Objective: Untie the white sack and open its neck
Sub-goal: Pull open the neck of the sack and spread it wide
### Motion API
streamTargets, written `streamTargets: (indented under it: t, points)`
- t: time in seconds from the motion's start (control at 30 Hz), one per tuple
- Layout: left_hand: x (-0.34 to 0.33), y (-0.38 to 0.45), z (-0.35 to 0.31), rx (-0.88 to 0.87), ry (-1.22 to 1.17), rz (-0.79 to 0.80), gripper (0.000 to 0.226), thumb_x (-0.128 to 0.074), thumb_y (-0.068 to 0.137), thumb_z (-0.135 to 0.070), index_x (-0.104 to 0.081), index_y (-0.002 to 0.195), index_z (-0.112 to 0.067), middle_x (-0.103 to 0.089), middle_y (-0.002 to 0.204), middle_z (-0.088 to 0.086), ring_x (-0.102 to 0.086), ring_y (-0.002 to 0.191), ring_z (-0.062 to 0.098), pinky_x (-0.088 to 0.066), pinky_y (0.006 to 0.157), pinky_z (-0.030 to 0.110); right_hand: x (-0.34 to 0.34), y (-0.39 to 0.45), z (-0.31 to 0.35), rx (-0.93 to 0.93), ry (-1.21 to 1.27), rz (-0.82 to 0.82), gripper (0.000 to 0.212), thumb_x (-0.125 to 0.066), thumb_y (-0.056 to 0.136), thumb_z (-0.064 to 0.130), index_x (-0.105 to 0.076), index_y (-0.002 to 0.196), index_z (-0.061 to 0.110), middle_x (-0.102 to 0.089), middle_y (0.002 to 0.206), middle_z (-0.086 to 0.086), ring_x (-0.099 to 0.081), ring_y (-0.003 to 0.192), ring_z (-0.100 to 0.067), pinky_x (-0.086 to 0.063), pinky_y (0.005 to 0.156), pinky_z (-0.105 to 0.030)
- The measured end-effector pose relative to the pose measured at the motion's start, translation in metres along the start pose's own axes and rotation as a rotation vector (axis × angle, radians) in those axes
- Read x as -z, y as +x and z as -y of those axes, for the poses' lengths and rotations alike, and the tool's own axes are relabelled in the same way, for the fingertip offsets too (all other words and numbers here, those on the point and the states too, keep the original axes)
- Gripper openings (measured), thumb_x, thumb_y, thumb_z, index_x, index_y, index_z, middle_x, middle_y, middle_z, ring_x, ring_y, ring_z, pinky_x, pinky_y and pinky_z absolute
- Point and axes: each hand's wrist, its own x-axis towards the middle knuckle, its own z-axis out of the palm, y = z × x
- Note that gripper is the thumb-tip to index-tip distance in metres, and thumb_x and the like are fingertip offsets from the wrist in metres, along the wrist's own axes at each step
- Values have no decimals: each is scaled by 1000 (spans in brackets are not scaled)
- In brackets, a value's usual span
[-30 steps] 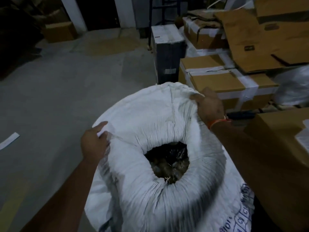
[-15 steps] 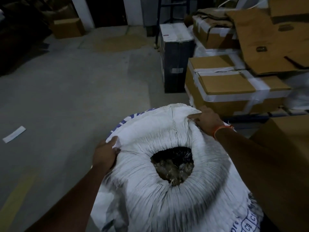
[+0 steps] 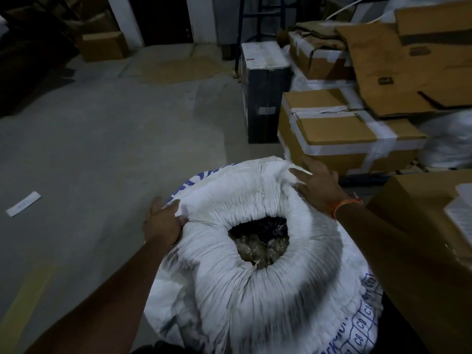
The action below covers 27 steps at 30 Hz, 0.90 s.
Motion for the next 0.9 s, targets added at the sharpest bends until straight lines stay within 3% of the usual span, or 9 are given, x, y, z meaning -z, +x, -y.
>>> streamTargets:
  t: [0.13,0.2,0.27,0.37,0.43,0.5,0.6,0.77,0.9]
  points:
    - [44,-61,-18,-398,-292,-416,23,-58,98,-25,-68,115,-14,-57,122,6,-57,109,21,-49,96,37,15,-81,13,199,65,-389,42,-62,93,25,-58,134,19,-50,139,-12,-48,124,-32,-44,96,-56]
    - [61,-110,-18,-671,-331,-377,20,-55,98,-34,-64,101,-16,-58,104,-3,-54,95,12,-45,87,28,9,-137,9,386,38,-429,45,-55,95,43,-57,129,15,-51,132,-10,-50,119,-28,-44,94,-51]
    - [57,-149,-7,-949,-275,-133,25,-62,95,-40,-63,109,-20,-58,110,-11,-56,101,10,-47,92,31,-5,-186,2,552,8,-333,65,-54,93,62,-54,134,13,-50,142,-11,-49,129,-26,-43,100,-46]
    - [27,-175,12,-1060,129,337,105,-60,82,-79,-28,160,-16,-23,169,-1,-20,158,16,-17,128,35,-27,-221,-3,620,-100,-24,106,-56,80,83,-34,157,14,-24,167,-13,-28,153,-30,-35,115,-48]
    - [9,-179,10,-1115,478,346,121,-52,78,-80,-6,164,-7,3,173,16,6,161,30,7,128,44,-27,-222,4,629,-210,151,121,-51,75,89,-13,163,15,-3,171,-14,-8,158,-32,-22,118,-48]
    - [1,-183,-2,-1134,635,234,112,-62,77,-59,-15,160,1,-15,168,27,-11,158,42,0,127,55,-29,-223,21,671,-269,247,126,-48,72,90,-5,163,13,10,170,-16,4,158,-36,-14,120,-49]
    - [1,-187,-15,-1152,652,133,109,-77,73,-35,-20,158,2,-29,164,26,-26,155,40,-14,129,55,-37,-233,50,702,-306,223,100,-44,83,62,-10,161,9,5,170,-19,2,157,-39,-20,120,-56]
    - [25,-205,-14,-1189,310,-123,77,-54,100,-22,-13,163,-4,-26,168,15,-33,154,24,-18,128,38,-30,-244,49,670,-190,-143,59,-43,91,8,-46,150,6,-39,160,-15,-38,148,-28,-38,111,-43]
    - [33,-226,-5,-1255,312,19,81,-41,89,-4,-17,164,-21,-37,166,4,-41,150,17,-33,123,30,-21,-265,14,722,-219,15,36,-58,75,16,-79,102,26,-79,100,3,-76,89,-17,-60,73,-27]
